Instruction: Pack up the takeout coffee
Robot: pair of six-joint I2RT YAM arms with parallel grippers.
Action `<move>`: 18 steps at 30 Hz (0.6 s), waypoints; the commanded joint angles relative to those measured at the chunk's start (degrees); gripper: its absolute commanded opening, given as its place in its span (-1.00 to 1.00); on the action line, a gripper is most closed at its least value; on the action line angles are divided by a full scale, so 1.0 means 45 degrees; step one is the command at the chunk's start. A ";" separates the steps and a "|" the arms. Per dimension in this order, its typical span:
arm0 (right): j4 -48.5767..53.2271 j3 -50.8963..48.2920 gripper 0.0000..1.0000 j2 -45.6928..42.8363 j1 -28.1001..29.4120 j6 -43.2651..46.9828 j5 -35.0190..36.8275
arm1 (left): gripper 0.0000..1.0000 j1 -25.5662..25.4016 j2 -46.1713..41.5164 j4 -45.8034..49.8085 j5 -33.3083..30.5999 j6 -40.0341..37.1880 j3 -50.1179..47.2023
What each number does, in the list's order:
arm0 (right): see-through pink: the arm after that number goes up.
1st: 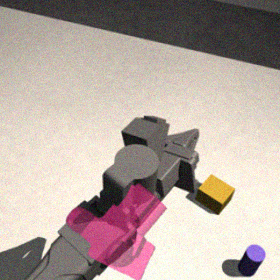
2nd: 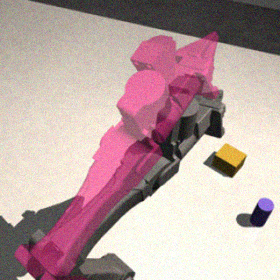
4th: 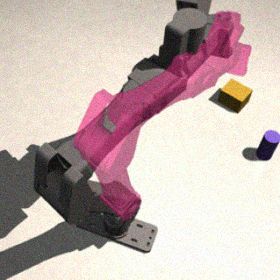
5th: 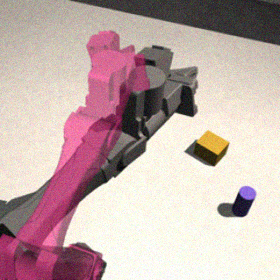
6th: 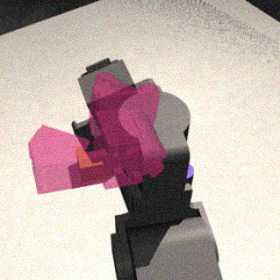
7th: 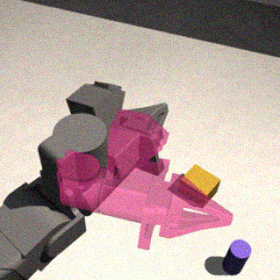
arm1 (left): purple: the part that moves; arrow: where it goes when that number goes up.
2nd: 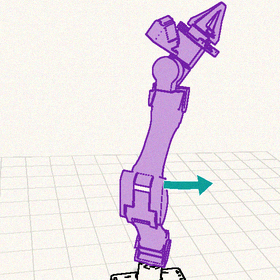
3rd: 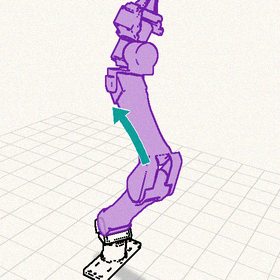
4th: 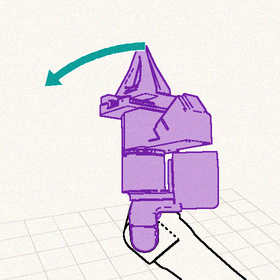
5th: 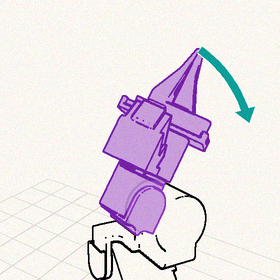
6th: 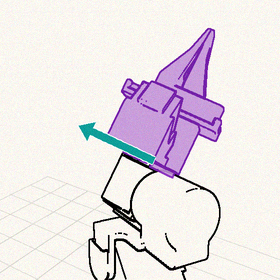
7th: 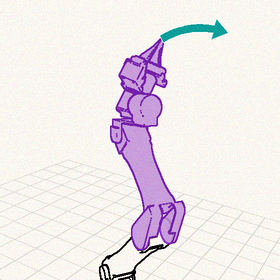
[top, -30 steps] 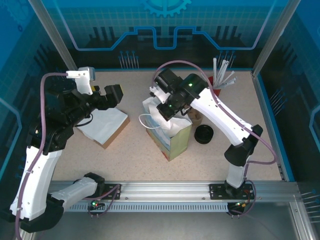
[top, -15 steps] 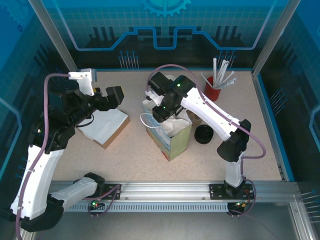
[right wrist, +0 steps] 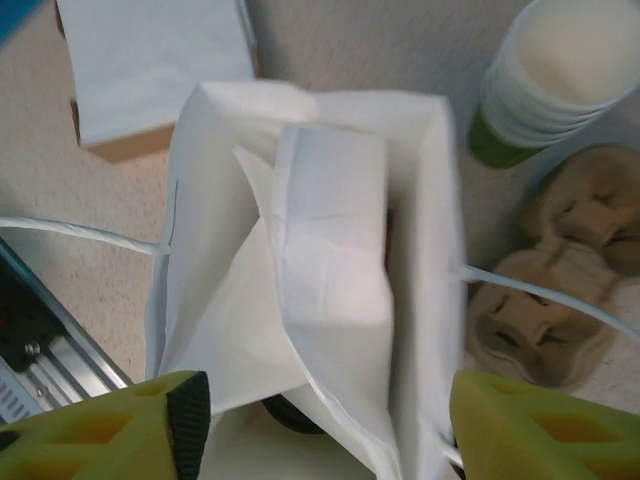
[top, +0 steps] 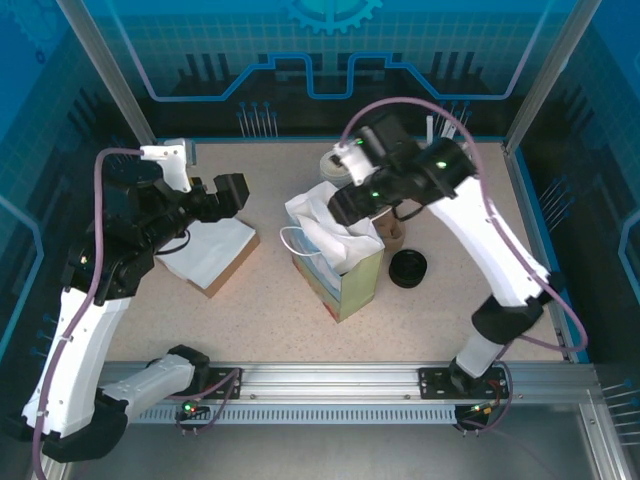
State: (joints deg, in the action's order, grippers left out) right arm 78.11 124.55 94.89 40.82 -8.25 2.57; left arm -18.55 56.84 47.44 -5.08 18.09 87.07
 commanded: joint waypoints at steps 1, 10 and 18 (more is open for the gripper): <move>-0.0727 -0.0944 0.42 -0.1466 -0.0658 -0.0031 0.0021 | 0.97 0.0232 -0.0121 -0.0175 -0.0882 0.0478 -0.0472; -0.4694 -0.7174 0.91 -0.6446 -0.4182 -0.0423 0.0400 | 0.97 0.3017 -0.0919 -0.1217 -0.0590 0.1377 -0.3546; -0.7145 -1.2341 1.00 -0.9554 -0.7072 -0.0482 0.1216 | 0.98 0.4286 -0.1012 -0.3084 -0.1527 0.1457 -0.6735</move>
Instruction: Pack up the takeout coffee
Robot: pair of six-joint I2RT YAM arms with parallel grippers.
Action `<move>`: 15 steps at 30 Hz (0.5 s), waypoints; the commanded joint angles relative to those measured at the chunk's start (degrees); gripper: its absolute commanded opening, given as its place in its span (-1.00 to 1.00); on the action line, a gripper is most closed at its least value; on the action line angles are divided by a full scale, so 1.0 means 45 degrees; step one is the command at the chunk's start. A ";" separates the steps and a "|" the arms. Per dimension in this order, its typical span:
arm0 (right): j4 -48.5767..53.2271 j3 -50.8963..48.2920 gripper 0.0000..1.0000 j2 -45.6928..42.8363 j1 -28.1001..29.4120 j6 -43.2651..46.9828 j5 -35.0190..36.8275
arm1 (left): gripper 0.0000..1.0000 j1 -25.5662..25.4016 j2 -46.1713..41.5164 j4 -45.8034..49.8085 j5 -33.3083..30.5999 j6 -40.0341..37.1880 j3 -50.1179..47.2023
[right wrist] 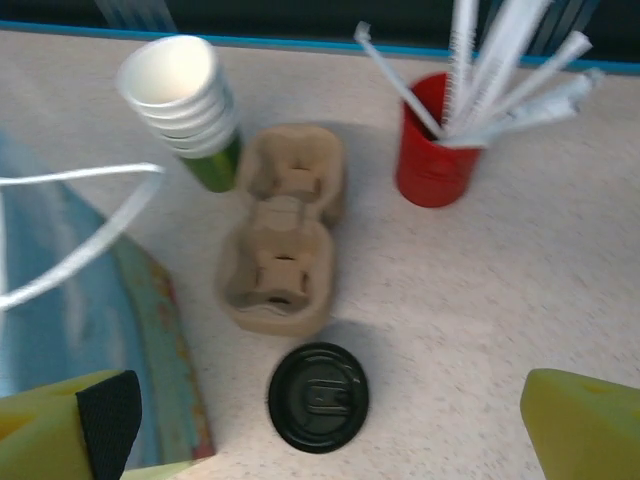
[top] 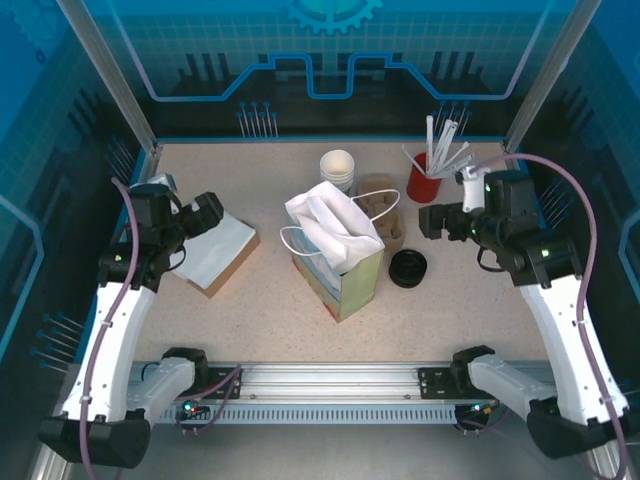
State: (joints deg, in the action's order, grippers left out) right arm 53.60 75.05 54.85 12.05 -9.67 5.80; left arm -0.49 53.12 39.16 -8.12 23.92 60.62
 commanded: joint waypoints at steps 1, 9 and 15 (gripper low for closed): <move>-0.2134 -0.2018 1.00 -0.0936 -0.0910 -0.0084 0.0608 | 0.98 0.0285 -0.0216 -0.1580 -0.1213 0.0085 -0.1309; -0.7451 -0.8328 1.00 -0.2472 -0.1737 0.0506 0.1345 | 0.97 0.0344 0.0253 -0.4793 -0.1887 -0.1935 -0.3934; -1.1921 -1.1153 1.00 -0.1184 -0.2428 0.0030 0.1695 | 0.97 0.0344 0.1046 -0.8256 -0.1242 -0.2563 -0.5694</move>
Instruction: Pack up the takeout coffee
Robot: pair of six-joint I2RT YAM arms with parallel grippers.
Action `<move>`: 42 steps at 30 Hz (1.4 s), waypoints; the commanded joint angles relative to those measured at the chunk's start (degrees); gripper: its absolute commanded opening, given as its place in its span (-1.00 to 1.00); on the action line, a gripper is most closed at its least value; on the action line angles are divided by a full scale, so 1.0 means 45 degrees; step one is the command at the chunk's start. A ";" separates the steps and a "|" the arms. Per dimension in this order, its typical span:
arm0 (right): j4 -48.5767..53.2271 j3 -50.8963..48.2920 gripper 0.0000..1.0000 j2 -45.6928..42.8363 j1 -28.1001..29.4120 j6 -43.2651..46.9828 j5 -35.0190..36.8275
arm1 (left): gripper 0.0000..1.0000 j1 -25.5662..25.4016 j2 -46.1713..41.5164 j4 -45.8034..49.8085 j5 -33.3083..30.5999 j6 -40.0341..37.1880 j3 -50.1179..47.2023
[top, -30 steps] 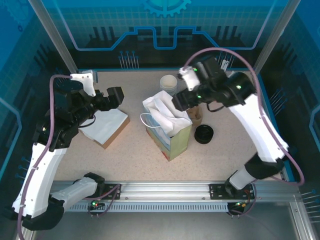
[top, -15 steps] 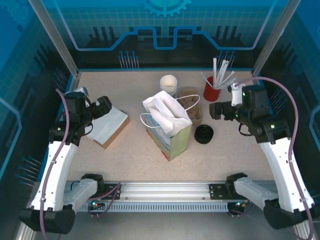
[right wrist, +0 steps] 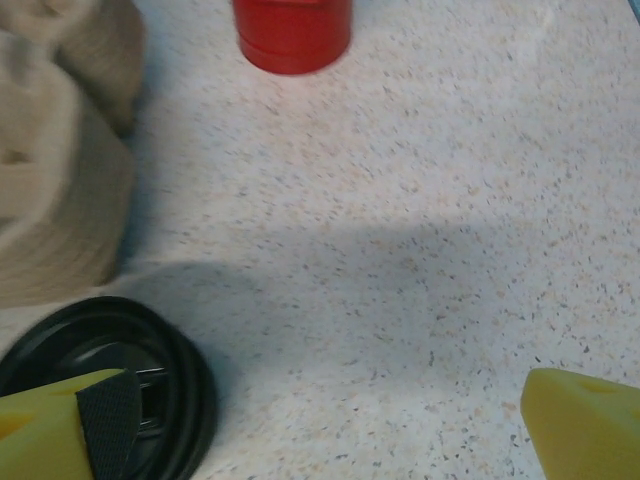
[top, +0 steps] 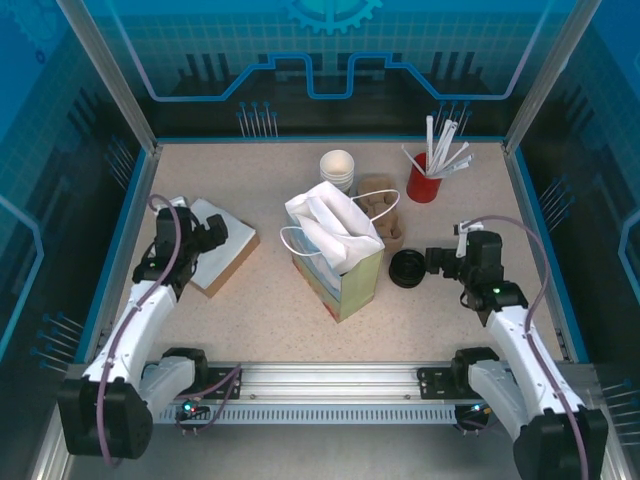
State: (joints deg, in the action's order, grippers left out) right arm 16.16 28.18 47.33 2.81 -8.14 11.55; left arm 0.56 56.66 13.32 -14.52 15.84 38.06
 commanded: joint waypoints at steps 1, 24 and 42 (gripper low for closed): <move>-0.4330 -0.1015 1.00 0.0778 -0.0432 -0.0420 0.0397 | 0.98 0.0110 0.0386 -0.3083 0.0274 -0.0897 -0.0946; -1.3177 -0.0786 1.00 0.8633 0.0028 0.1909 -0.2059 | 0.98 -0.0006 0.6347 -1.5179 0.1779 -0.2909 -0.4566; -1.3212 -0.0777 1.00 0.8649 0.0100 0.1961 -0.1973 | 0.97 -0.0143 0.6706 -1.2892 0.2560 -0.3480 -0.3125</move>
